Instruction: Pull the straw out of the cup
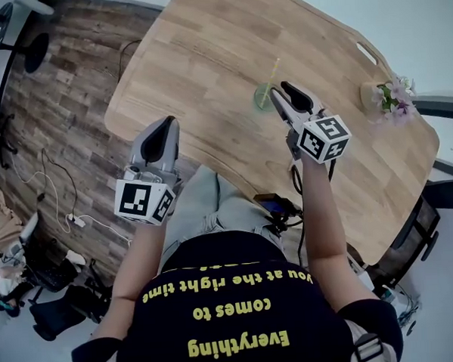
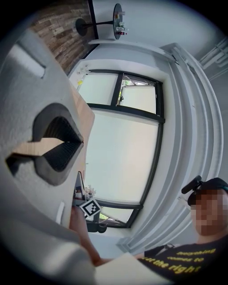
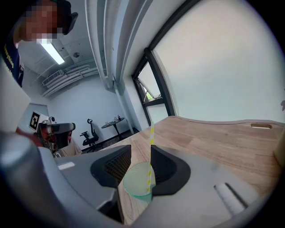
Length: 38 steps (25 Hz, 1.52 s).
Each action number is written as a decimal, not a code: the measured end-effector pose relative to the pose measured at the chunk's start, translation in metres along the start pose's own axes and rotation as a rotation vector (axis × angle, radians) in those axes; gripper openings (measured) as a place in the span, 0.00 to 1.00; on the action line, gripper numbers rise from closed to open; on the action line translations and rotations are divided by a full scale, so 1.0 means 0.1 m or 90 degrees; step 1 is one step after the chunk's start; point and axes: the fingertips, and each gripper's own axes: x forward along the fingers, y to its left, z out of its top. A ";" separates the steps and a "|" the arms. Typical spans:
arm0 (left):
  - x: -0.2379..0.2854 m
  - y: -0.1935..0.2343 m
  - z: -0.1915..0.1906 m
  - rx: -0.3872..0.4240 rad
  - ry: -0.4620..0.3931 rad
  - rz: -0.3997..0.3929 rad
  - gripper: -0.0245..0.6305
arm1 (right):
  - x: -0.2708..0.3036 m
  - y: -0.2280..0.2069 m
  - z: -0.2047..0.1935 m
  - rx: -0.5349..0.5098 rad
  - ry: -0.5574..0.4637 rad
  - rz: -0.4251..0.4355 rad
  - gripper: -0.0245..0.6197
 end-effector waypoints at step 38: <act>0.03 -0.01 -0.24 -0.011 0.045 0.012 0.04 | 0.35 -0.19 -0.24 -0.016 0.082 -0.024 0.09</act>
